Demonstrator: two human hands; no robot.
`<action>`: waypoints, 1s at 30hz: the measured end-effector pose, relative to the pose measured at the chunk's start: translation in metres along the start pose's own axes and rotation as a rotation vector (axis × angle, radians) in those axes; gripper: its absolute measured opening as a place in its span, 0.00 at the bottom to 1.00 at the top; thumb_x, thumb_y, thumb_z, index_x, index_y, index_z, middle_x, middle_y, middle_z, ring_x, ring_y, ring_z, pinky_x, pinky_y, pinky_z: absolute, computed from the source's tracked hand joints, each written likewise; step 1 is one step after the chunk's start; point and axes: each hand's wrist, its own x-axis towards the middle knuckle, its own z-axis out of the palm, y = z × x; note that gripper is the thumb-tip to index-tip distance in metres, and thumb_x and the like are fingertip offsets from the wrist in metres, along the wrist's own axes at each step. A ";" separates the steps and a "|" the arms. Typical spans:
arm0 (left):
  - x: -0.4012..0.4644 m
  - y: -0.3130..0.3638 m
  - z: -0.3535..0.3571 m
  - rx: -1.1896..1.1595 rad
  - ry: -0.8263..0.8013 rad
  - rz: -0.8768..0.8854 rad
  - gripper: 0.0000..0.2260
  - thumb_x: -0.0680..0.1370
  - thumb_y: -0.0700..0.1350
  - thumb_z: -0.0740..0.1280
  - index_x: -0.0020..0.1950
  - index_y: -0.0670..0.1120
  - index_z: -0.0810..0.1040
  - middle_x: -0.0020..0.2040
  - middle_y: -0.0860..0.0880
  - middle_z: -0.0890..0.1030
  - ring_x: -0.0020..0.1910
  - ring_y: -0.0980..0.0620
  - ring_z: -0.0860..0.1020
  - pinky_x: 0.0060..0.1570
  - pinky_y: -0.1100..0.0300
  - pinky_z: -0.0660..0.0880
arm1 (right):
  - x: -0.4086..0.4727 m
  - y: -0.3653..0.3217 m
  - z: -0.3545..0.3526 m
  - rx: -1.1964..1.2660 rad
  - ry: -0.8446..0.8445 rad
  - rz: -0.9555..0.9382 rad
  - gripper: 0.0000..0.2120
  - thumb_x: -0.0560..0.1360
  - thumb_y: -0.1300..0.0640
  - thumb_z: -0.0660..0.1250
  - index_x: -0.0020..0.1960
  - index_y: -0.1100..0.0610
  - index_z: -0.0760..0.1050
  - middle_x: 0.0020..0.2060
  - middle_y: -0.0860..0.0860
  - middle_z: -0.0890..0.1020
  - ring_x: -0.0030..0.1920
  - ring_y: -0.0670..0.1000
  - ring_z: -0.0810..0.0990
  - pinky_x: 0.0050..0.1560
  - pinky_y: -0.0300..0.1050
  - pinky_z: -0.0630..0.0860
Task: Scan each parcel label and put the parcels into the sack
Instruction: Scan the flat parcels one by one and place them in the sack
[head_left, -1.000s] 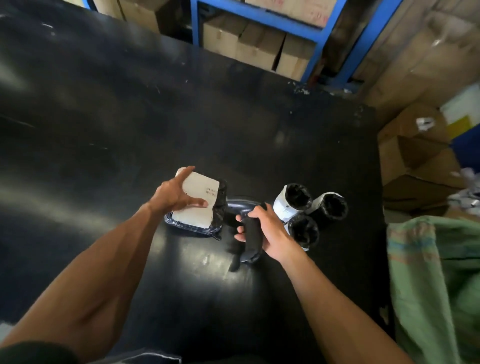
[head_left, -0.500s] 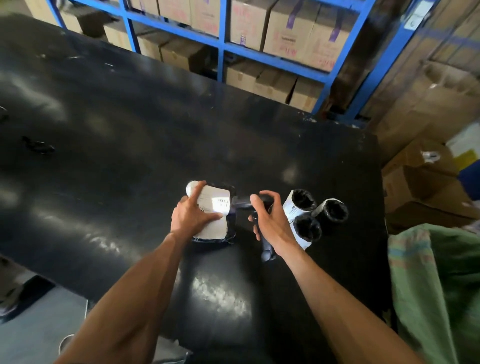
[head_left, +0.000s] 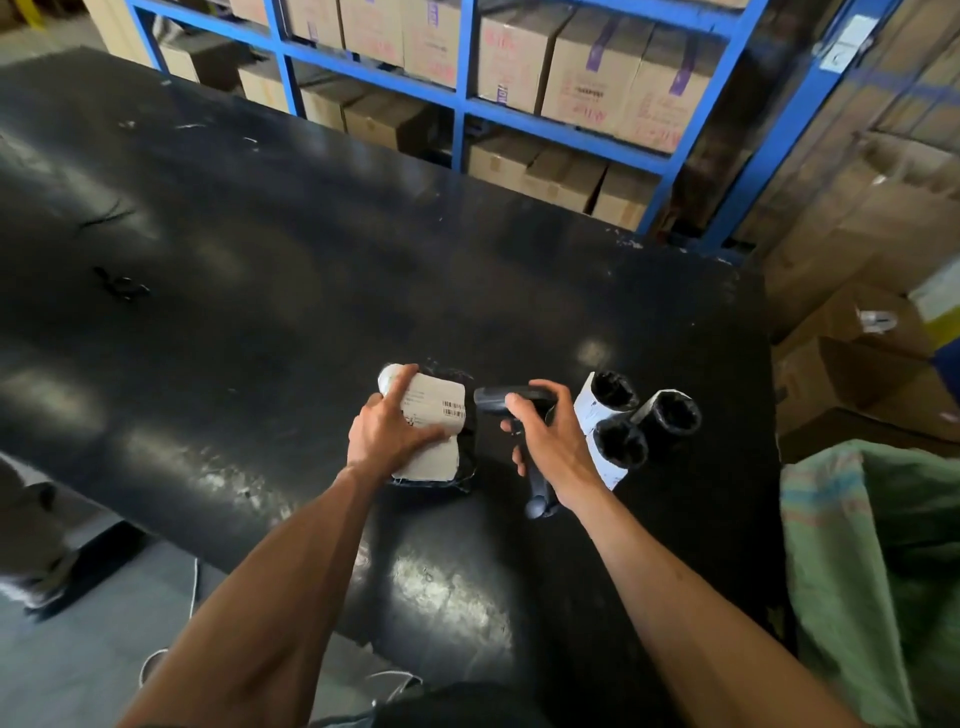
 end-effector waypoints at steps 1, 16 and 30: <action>-0.002 -0.001 0.000 -0.002 0.004 -0.011 0.43 0.61 0.65 0.78 0.72 0.67 0.62 0.50 0.47 0.78 0.50 0.43 0.79 0.48 0.53 0.75 | 0.000 0.003 0.000 0.009 0.002 0.005 0.18 0.74 0.47 0.70 0.62 0.43 0.69 0.46 0.57 0.86 0.29 0.55 0.79 0.32 0.49 0.78; -0.025 0.010 -0.003 -0.176 -0.008 0.001 0.37 0.63 0.61 0.80 0.66 0.66 0.66 0.49 0.52 0.80 0.46 0.49 0.77 0.45 0.59 0.72 | -0.015 0.088 -0.027 -0.492 0.204 0.289 0.25 0.76 0.50 0.67 0.68 0.48 0.61 0.55 0.57 0.83 0.54 0.62 0.84 0.55 0.50 0.79; -0.056 0.047 0.026 -0.213 -0.159 0.074 0.38 0.62 0.63 0.80 0.67 0.68 0.66 0.51 0.53 0.80 0.49 0.51 0.78 0.46 0.60 0.72 | -0.043 0.112 -0.058 -0.427 0.208 0.426 0.31 0.77 0.50 0.70 0.74 0.51 0.60 0.57 0.55 0.79 0.55 0.58 0.81 0.56 0.49 0.77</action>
